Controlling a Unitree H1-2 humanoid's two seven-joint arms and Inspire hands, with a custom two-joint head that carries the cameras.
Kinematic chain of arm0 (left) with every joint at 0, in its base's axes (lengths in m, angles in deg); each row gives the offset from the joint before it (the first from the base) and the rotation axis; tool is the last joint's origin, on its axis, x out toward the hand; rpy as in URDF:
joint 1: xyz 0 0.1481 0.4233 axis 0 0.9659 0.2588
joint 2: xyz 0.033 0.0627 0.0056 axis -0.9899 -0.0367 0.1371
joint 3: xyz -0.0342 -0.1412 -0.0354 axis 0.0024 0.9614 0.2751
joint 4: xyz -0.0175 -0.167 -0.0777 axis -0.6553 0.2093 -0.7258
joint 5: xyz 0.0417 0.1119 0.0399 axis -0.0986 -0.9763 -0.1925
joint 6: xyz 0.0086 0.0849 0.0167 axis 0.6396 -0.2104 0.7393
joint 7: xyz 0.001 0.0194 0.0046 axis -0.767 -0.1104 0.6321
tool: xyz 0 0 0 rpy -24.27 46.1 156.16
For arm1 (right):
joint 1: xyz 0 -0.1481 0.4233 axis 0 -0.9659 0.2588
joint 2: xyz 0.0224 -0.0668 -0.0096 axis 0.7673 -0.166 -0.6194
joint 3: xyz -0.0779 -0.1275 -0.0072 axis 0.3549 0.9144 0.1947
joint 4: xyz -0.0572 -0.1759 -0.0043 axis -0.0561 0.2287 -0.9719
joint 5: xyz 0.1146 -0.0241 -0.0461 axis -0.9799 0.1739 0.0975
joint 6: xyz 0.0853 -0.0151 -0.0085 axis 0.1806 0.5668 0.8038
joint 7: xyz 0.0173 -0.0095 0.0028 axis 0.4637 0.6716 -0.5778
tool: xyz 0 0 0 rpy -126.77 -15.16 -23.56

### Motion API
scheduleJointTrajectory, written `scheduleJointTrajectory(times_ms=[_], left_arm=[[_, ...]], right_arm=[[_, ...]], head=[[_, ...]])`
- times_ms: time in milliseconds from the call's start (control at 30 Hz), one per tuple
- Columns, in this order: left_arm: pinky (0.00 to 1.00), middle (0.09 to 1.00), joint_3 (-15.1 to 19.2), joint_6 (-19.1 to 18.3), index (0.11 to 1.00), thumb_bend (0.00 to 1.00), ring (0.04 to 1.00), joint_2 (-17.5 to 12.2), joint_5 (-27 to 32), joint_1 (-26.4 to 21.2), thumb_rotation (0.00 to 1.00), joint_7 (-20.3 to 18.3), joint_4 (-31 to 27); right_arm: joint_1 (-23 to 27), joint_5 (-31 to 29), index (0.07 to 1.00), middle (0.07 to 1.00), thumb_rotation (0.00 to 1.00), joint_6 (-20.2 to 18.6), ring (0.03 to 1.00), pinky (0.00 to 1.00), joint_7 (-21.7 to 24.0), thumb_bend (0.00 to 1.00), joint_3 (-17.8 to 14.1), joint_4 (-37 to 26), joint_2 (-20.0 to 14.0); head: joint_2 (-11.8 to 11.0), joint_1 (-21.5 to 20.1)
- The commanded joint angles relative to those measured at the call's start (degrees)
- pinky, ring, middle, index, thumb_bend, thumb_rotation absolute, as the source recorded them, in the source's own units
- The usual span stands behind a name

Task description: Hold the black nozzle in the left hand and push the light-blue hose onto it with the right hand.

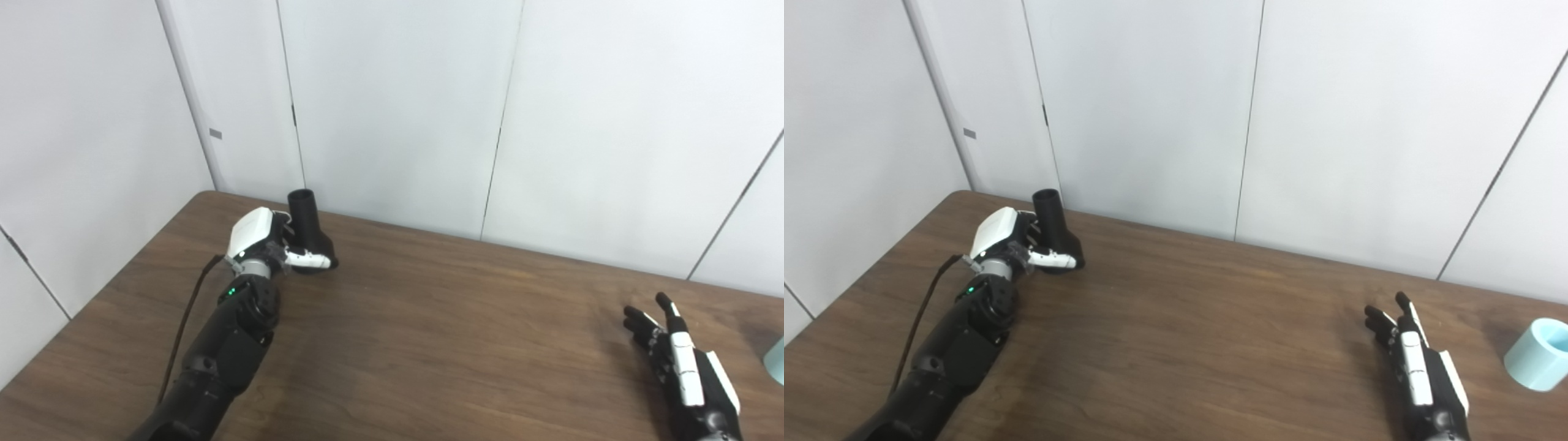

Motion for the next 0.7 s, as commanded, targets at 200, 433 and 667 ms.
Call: scheduleJointTrajectory(times_ms=[200, 433, 667], left_arm=[[0.46, 0.511, -1.66, 0.15, 0.475, 0.52, 0.566, -0.35, -0.24, -0.81, 0.0, 0.67, 0.88], [0.47, 0.495, -2.54, 0.01, 0.481, 0.52, 0.573, -0.4, -0.43, 0.04, 0.0, 1.32, -0.53], [0.39, 0.538, -3.98, 2.08, 0.459, 0.51, 0.465, 0.21, -1.58, 1.85, 0.0, 4.0, -3.75]], right_arm=[[-0.35, -0.67, 1.0, 0.856, 1.0, -1.56, 0.91, 1.0, -0.07, 0.4, -0.48, -0.29, -0.09], [-0.39, -0.26, 1.0, 0.844, 1.0, -1.29, 0.892, 1.0, -0.56, 0.43, -0.28, -0.2, -0.11], [-0.64, 0.85, 1.0, 0.848, 1.0, -1.52, 0.883, 0.99, -0.73, 0.46, 0.19, -0.79, -0.24]], head=[[0.12, -0.06], [0.48, -0.65], [0.75, -1.48]])
